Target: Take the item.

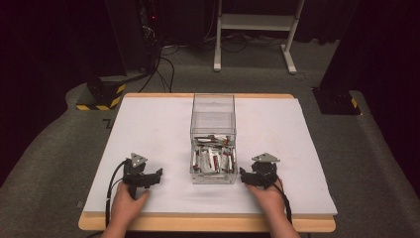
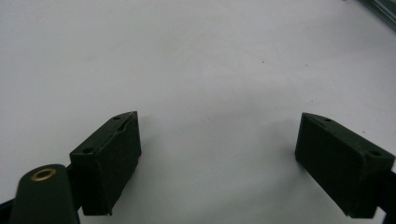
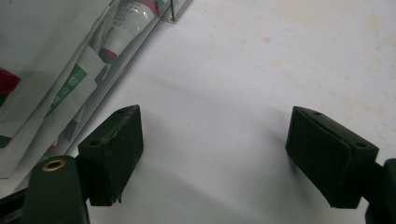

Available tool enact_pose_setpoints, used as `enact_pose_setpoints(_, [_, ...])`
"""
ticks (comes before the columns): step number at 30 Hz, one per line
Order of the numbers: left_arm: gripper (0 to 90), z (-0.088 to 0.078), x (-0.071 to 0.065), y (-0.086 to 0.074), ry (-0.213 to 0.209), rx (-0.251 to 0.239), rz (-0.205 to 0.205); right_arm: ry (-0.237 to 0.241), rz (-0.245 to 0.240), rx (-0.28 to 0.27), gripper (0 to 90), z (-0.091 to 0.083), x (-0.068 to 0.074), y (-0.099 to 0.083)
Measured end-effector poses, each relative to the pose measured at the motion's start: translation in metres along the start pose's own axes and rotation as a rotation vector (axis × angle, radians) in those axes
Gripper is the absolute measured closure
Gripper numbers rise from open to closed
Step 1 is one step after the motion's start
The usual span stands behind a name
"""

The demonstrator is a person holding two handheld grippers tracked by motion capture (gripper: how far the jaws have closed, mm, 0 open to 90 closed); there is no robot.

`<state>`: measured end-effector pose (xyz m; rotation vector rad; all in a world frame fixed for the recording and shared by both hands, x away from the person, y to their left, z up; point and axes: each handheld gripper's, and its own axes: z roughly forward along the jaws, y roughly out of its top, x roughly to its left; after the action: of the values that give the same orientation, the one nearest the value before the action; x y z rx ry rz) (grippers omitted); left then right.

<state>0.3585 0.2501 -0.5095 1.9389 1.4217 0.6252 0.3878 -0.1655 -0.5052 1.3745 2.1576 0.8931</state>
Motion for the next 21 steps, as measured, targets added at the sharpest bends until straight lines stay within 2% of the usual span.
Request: enact_pose_setpoints(21, [14.5,0.0,-0.0002,0.0,0.001,0.0,0.001,-0.015,0.003,0.004,16.6,-0.0002,0.0004,0.0002])
